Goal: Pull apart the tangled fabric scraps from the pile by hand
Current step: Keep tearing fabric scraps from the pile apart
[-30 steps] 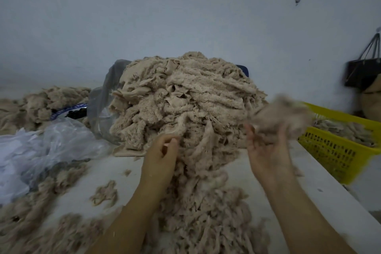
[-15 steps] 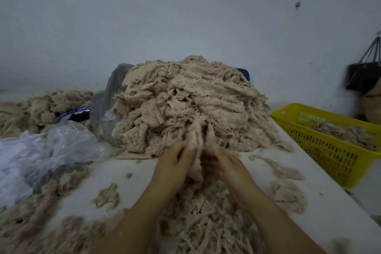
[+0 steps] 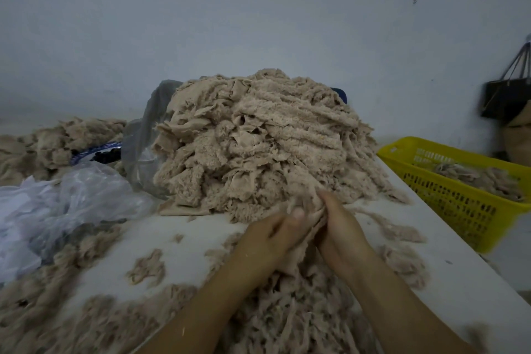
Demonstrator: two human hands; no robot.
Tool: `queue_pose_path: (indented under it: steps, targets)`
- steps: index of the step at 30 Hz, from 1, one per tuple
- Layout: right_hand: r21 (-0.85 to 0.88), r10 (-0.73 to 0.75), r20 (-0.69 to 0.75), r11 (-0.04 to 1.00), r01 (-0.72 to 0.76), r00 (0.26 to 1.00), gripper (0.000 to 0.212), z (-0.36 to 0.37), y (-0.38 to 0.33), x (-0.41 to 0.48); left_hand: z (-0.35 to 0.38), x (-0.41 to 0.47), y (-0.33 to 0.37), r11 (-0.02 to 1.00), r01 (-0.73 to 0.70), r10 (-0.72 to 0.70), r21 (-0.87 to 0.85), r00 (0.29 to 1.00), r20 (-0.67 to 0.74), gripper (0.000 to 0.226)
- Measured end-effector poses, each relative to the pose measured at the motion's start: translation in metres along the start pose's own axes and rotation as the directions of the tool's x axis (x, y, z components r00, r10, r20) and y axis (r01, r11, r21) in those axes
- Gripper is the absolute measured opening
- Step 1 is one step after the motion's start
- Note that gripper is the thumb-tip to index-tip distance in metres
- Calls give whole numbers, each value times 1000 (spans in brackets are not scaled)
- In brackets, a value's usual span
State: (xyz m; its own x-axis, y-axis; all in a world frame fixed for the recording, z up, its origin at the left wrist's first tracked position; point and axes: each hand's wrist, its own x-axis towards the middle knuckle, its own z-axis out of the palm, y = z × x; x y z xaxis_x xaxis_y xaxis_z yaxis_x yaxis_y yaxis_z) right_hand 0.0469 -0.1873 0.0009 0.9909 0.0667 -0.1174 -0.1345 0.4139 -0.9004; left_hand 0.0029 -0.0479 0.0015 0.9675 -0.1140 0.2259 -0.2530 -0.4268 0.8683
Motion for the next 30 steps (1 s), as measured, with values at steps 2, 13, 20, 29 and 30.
queue_pose_path:
  steps: [2, 13, 20, 29, 30]
  targets:
    - [-255, -121, 99, 956, 143, 988, 44, 4, 8, -5, -4, 2, 6, 967, 144, -159, -210, 986, -57, 51]
    - [-553, -126, 226, 800, 234, 966, 48, 10, 15, -16, -12, 47, 29, 415, 469, -553, -780, 810, 193, 32]
    - [-585, -177, 133, 781, 221, 975, 53, 17, 14, -12, -17, 63, 30, 288, 292, -597, -912, 799, 68, 34]
    - [-444, -193, 156, 862, 243, 969, 36, 6, 7, -12, -19, 52, 14, 635, 309, -456, -708, 890, -20, 41]
    - [-463, -204, 180, 846, 266, 962, 37, 7, 7, -13, -19, 48, 13, 649, 346, -451, -677, 892, 24, 46]
